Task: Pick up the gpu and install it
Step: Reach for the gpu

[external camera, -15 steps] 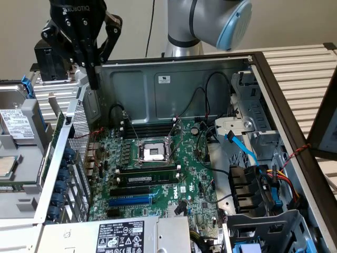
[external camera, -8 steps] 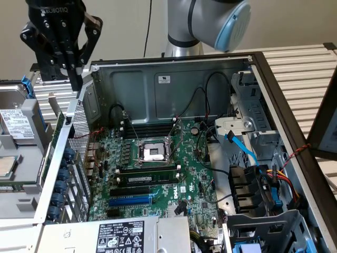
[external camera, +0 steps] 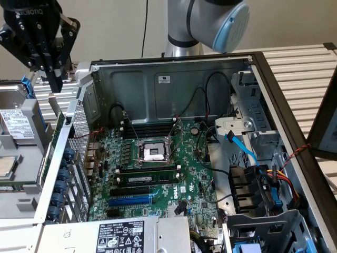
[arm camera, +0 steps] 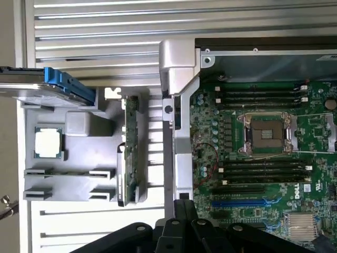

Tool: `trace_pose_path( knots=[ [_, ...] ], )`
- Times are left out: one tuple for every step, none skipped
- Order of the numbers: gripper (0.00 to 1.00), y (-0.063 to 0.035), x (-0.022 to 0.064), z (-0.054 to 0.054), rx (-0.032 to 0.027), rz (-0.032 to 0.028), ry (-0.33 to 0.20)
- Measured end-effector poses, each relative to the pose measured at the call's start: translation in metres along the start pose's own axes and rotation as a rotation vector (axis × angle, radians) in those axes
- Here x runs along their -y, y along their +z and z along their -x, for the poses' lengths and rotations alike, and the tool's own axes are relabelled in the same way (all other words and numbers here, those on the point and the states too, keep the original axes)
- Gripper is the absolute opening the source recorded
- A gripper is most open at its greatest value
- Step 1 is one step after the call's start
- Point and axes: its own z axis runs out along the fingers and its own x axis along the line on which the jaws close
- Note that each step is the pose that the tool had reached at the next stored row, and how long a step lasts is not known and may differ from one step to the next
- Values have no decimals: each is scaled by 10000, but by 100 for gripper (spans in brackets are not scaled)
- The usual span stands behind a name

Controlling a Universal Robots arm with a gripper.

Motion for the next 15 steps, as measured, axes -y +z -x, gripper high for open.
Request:
trace_pose_path(
  knots=[
    [11,-1,3,-44,0,0,1],
    [11,-2,6,-88,0,0,1],
    [11,-3,9,-133,0,0,1],
    [11,-4,13,-179,0,0,0],
    [11,-5,16,-227,0,0,0],
    [11,-6,19,-269,0,1,0],
    [11,-8,22,-315,0,1,1],
    [11,-8,25,-360,0,4,1],
    [11,-9,28,-407,0,7,1],
    [11,-10,32,-451,0,10,1],
    [11,-11,35,-496,-1,14,0],
    [11,-11,38,-543,-1,21,1],
    [11,-11,41,-586,-2,27,1],
    [11,-9,44,-630,-1,31,1],
    [11,-9,46,-651,-3,33,2]
  ],
)
